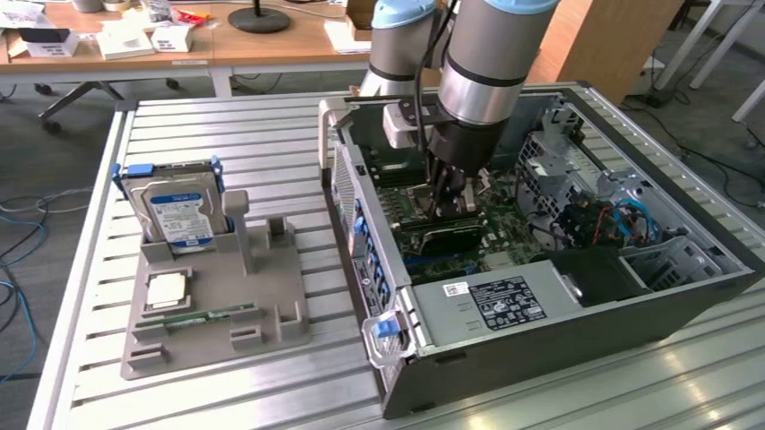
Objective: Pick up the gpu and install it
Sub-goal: 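Press down on the gpu until it lock into place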
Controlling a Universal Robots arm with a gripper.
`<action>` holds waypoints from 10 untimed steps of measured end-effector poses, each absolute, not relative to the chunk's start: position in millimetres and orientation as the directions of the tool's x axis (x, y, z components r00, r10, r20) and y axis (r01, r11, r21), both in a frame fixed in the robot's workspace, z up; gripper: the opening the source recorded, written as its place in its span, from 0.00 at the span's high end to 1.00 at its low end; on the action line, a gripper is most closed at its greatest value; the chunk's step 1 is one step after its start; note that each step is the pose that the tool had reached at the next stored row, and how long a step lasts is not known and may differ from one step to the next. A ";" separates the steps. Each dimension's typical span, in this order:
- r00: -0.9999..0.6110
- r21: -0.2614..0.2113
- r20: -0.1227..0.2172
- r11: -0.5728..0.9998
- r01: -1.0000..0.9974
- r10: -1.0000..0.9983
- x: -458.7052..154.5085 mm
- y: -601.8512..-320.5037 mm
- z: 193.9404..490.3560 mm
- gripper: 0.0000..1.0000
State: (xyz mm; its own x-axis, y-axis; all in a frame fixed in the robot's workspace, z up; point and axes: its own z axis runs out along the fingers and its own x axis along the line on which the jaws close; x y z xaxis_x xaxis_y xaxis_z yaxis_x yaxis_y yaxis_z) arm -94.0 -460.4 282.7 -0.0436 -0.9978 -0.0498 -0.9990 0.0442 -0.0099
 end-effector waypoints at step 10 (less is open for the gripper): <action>-0.044 -0.010 -0.050 0.044 -0.999 -0.998 -93.4 -460.5 282.1 0.89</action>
State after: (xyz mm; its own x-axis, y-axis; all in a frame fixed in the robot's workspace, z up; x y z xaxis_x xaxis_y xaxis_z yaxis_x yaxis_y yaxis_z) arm -93.4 -460.5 282.1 -0.0436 -0.9978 -0.0500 -0.9990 0.0441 -0.0098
